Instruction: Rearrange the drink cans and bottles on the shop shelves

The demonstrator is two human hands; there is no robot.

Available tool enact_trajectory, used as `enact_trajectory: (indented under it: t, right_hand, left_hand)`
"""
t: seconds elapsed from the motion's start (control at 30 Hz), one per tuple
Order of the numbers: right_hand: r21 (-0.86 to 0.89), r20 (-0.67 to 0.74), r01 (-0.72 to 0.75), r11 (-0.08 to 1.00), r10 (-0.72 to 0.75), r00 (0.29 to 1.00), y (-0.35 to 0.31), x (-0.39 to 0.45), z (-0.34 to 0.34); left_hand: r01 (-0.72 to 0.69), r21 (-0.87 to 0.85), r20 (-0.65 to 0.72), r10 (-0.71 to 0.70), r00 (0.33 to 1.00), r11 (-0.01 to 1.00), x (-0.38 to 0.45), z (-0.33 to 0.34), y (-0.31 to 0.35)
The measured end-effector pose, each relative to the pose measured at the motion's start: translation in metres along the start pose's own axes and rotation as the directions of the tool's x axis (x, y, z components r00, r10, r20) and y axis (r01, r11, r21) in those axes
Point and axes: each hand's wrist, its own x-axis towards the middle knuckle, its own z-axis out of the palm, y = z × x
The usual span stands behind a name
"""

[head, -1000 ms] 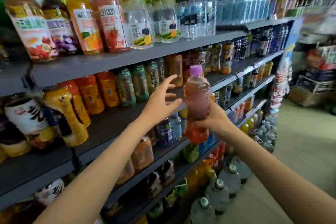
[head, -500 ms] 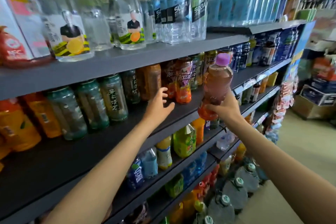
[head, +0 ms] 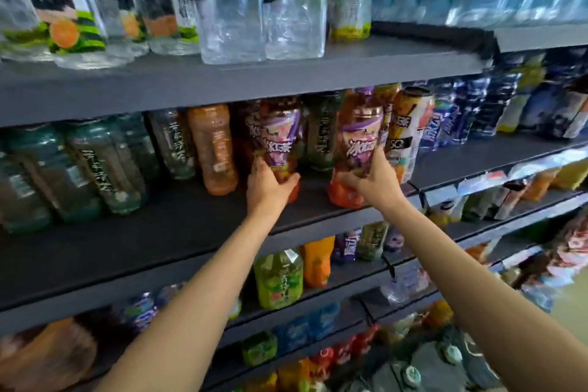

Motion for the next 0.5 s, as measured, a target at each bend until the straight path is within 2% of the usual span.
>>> enact_trajectory:
  t: [0.13,0.3,0.5]
  right_hand:
    - [0.018,0.07,0.08,0.997,-0.081,0.994,0.008,0.011,0.002]
    - [-0.048,-0.024,0.163,0.986,-0.164,0.986,0.016,0.009,0.014]
    - [-0.019,0.02,0.18,0.983,-0.18,0.984,0.016,0.015,0.017]
  left_hand:
    - [-0.012,0.032,-0.036,0.014,0.999,0.999,-0.004,-0.005,-0.005]
    - [0.036,0.046,-0.105,-0.031,0.994,0.998,-0.013,-0.028,-0.017]
    - [0.089,0.043,-0.039,-0.087,0.995,0.995,-0.012,-0.046,-0.027]
